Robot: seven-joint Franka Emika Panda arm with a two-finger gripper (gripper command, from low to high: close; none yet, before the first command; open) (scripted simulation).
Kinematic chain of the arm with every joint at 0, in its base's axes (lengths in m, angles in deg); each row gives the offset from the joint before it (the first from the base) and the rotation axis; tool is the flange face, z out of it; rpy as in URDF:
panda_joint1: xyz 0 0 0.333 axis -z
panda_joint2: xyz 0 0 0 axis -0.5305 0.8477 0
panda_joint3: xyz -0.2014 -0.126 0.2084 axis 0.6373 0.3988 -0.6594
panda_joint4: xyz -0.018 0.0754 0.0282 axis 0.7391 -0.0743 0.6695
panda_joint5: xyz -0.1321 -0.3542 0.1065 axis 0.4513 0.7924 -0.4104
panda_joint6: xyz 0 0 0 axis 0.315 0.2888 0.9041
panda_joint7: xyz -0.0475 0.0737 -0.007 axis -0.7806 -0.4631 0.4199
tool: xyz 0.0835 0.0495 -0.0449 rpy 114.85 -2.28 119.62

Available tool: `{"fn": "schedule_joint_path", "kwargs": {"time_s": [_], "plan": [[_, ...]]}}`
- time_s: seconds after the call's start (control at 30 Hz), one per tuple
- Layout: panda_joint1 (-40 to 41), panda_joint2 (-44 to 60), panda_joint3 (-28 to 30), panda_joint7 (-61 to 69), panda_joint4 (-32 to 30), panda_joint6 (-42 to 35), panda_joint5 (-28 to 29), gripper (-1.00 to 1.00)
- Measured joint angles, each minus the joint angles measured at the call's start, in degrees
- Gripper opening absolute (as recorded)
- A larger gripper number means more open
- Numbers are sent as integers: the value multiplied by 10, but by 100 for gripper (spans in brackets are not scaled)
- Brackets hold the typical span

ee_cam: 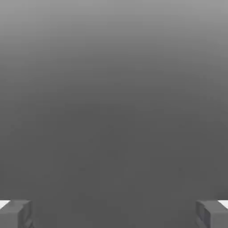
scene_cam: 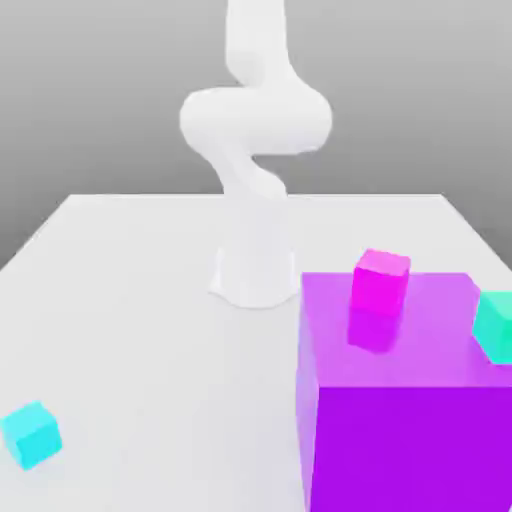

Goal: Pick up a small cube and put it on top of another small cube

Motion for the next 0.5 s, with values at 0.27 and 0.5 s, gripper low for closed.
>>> {"fn": "schedule_joint_path", "kwargs": {"time_s": [0.27, 0.5], "plan": [[33, 169, 61, -2, -18, 60, -21, 0], [64, 314, 112, 4, -33, 112, -51, 0]]}}
